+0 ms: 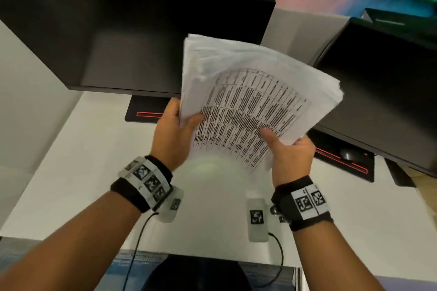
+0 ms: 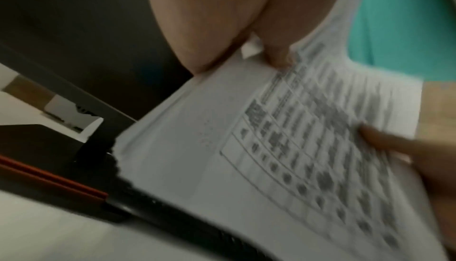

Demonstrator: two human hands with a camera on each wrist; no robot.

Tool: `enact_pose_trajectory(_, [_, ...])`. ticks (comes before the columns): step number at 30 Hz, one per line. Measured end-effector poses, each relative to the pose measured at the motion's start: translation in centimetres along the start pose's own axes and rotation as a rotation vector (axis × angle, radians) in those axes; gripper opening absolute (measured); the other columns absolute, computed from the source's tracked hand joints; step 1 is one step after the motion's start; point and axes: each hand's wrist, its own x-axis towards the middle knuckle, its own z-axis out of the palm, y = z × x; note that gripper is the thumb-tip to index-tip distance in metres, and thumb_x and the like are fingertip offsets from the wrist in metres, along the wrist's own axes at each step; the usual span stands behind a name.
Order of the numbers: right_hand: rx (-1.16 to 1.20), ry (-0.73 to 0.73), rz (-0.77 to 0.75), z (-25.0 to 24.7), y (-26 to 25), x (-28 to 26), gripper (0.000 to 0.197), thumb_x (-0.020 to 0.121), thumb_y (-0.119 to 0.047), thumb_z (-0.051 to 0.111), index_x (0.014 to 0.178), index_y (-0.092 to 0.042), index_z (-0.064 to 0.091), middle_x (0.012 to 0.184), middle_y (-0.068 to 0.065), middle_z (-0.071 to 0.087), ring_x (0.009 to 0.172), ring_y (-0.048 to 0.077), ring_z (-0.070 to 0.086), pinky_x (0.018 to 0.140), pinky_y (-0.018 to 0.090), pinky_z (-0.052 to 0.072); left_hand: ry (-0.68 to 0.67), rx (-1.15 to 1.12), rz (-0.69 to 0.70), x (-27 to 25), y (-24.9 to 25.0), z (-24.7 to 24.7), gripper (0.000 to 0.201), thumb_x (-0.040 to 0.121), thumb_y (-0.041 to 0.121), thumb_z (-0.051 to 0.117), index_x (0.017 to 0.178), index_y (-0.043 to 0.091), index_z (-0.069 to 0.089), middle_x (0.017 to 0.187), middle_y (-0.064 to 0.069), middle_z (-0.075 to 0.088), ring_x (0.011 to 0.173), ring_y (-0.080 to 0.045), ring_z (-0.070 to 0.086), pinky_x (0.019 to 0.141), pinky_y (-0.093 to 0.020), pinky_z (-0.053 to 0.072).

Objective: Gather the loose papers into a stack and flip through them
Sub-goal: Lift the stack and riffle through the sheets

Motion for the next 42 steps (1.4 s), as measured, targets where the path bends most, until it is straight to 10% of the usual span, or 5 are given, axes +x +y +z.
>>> enact_pose_trajectory(8, [-0.315,-0.024,-0.023,-1.8,5.0,-2.1,0.035,0.069,-0.013,0.088,0.099,-0.021,0.072,0.094,-0.006,0.074,0.089,0.006,0.071,0.077,0.019,0.059,-0.108,0.018,0.086,-3.7,-4.4,0.1,0.043,0.093,0.061,0.045,0.128,0.038,0.056,0.120,0.016,0.060,0.111,0.007,0.055,0.096,-0.020,0.046])
enact_pose_trajectory(19, [-0.369,-0.098,-0.122,-1.4,5.3,-1.7,0.039,0.067,0.003,0.086,0.100,-0.008,0.068,0.092,-0.003,0.070,0.084,-0.003,0.068,0.070,0.009,0.053,-0.005,-0.637,-0.197,-2.0,-0.6,-0.9,0.041,0.096,0.040,0.039,0.135,0.032,0.050,0.146,0.008,0.050,0.141,-0.007,0.039,0.122,-0.039,0.022])
enact_pose_trajectory(27, [-0.363,-0.092,-0.061,-1.2,5.3,-0.3,0.028,0.070,-0.010,0.087,0.094,-0.018,0.075,0.091,-0.004,0.076,0.086,0.007,0.072,0.078,0.022,0.059,-0.148,-0.190,0.045,-0.7,-1.9,-2.1,0.101,0.068,0.018,0.083,0.150,0.018,0.024,0.127,0.004,0.061,0.111,-0.002,0.063,0.092,-0.020,0.053])
enact_pose_trajectory(32, [-0.153,-0.071,0.014,-0.8,3.1,0.4,0.038,0.072,-0.003,0.083,0.094,-0.030,0.068,0.085,-0.019,0.076,0.083,0.000,0.073,0.069,0.018,0.059,0.034,-0.078,0.064,0.8,-1.6,-1.5,0.033,0.071,0.010,0.083,0.090,0.030,0.066,0.084,0.025,0.072,0.080,0.005,0.068,0.074,-0.022,0.059])
enact_pose_trajectory(42, [-0.174,-0.086,-0.062,-0.9,2.5,-0.9,0.047,0.064,-0.009,0.086,0.103,-0.021,0.064,0.096,0.000,0.075,0.090,0.011,0.073,0.077,0.031,0.061,-0.192,-0.233,0.003,-1.2,-4.3,-0.3,0.062,0.065,0.038,0.086,0.109,0.011,0.052,0.099,0.002,0.068,0.088,-0.019,0.071,0.070,-0.050,0.060])
